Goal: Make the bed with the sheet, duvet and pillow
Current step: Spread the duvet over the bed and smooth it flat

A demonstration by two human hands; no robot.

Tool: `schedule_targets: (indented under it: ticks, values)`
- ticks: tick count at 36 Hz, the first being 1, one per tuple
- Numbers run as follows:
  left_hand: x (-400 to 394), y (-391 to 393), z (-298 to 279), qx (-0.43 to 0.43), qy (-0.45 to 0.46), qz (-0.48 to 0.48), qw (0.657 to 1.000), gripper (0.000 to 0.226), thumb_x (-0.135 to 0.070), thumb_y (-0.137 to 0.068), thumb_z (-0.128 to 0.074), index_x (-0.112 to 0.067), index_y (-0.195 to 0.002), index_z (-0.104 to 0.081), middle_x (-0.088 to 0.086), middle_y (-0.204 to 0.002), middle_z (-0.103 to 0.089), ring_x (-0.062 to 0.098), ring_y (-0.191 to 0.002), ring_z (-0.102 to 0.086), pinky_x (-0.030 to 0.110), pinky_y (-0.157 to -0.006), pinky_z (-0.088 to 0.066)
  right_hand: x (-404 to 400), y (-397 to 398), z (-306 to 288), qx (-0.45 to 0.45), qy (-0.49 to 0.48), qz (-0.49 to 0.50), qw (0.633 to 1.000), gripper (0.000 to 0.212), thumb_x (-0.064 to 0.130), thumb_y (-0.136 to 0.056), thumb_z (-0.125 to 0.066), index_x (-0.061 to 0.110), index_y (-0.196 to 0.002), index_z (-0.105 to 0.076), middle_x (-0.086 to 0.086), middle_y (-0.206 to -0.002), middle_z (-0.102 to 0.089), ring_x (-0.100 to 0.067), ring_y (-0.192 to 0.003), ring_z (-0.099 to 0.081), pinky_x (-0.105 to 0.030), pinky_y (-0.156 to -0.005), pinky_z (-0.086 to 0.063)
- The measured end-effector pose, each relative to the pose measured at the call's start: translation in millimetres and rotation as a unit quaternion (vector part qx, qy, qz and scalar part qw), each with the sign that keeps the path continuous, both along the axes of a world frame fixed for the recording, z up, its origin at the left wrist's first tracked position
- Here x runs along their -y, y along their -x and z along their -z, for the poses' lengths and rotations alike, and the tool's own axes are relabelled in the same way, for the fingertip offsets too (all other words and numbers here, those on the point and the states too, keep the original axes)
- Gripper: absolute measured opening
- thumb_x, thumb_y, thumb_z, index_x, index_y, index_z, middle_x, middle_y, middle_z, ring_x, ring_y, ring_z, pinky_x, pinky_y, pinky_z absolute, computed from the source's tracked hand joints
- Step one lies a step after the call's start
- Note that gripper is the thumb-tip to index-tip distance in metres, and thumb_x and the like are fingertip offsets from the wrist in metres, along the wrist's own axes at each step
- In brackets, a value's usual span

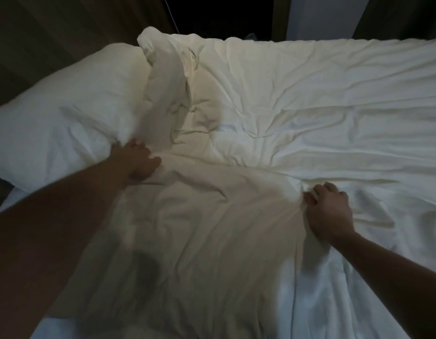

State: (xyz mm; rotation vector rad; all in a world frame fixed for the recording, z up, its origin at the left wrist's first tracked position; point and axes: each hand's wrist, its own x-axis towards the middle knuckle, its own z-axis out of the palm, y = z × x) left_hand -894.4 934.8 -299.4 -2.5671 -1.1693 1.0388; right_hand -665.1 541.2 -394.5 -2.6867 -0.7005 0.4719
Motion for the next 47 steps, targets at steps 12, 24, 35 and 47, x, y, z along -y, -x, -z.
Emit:
schedule_targets:
  ticks: [12, 24, 35, 47]
  values:
    - [-74.7, 26.5, -1.1, -0.011, -0.059, -0.076, 0.995, 0.094, -0.084, -0.084, -0.022, -0.022, -0.155, -0.023, 0.002, -0.162, -0.023, 0.024, -0.148, -0.024, 0.041, -0.12, -0.007, -0.2, -21.0, 34.9, 0.064, -0.017, 0.012, 0.998, 0.027, 0.03, -0.095, -0.053, 0.007, -0.096, -0.067, -0.022, -0.11, -0.06, -0.045, -0.097, -0.056, -0.045, -0.088, -0.042]
    - [28.0, 107.4, -17.6, 0.272, -0.098, 0.243, 0.926, 0.064, -0.049, -0.09, -0.039, -0.014, -0.143, -0.05, 0.011, -0.156, -0.035, 0.035, -0.141, -0.036, 0.051, -0.117, -0.016, 22.4, 5.4, -10.2, 0.029, -0.134, 0.002, 0.991, 0.061, 0.05, -0.088, -0.048, 0.01, -0.135, -0.049, -0.013, -0.133, -0.055, -0.031, -0.124, -0.048, -0.048, -0.107, -0.038]
    - [45.4, 32.4, 10.7, 0.144, -0.046, -0.137, 0.979, 0.064, -0.046, -0.09, -0.046, -0.018, -0.147, -0.038, 0.011, -0.157, -0.025, 0.034, -0.145, -0.018, 0.057, -0.116, -0.015, 112.7, -23.3, -33.1, -0.024, 0.047, -0.068, 0.996, 0.083, 0.07, -0.087, -0.021, 0.017, -0.15, -0.036, -0.009, -0.151, -0.043, -0.029, -0.138, -0.039, -0.038, -0.115, -0.027]
    - [376.7, -185.6, -15.1, 0.359, 0.287, 0.103, 0.882, 0.054, -0.036, -0.074, -0.059, -0.022, -0.126, -0.059, -0.001, -0.14, -0.047, 0.023, -0.126, -0.048, 0.03, -0.106, -0.038, 335.8, -62.6, -118.5, 0.022, -0.019, -0.003, 1.0, 0.063, 0.053, -0.09, -0.044, 0.015, -0.141, -0.05, -0.004, -0.144, -0.05, -0.021, -0.133, -0.044, -0.029, -0.109, -0.034]
